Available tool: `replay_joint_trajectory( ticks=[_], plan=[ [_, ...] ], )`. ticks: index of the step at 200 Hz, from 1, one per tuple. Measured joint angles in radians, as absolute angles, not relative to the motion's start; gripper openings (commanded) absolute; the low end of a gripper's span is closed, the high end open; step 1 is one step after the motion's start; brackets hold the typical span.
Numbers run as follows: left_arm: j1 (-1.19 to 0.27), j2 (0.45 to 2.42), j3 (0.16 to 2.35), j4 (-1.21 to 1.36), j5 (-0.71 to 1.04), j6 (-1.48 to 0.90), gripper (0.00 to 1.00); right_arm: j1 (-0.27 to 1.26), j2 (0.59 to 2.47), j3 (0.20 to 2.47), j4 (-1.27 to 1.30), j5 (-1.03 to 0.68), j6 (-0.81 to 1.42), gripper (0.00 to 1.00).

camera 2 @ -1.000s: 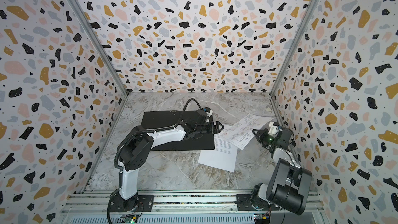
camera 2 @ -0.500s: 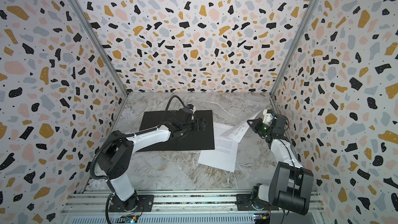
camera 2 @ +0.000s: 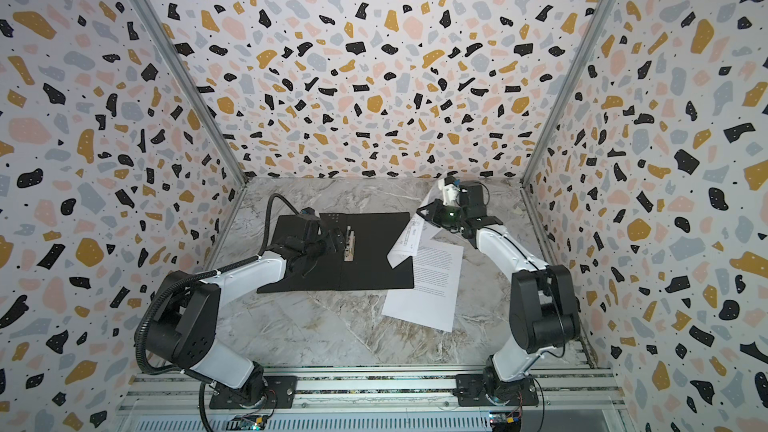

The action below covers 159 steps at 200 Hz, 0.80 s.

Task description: Put the files into the folder

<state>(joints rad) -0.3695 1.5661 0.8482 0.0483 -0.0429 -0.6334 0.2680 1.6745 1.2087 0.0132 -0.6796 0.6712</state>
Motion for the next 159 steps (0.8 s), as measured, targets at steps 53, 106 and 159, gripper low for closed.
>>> replay_joint_trajectory(
  ticks=[53, 106, 159],
  plan=[
    [-0.264, 1.541, 0.738, 0.106, 0.001, -0.67, 1.0, 0.418, 1.861, 1.457, -0.015, -0.73, 0.675, 0.0],
    [-0.185, 1.541, 0.673, 0.17, 0.053, -0.701, 1.0, 0.409, 1.882, 1.511, 0.052, -0.828, 0.713, 0.0],
    [-0.162, 1.559, 0.654, 0.223, 0.118, -0.701, 1.0, 0.33, 1.875, 1.194, 0.101, -0.802, 0.651, 0.0]
  ],
)
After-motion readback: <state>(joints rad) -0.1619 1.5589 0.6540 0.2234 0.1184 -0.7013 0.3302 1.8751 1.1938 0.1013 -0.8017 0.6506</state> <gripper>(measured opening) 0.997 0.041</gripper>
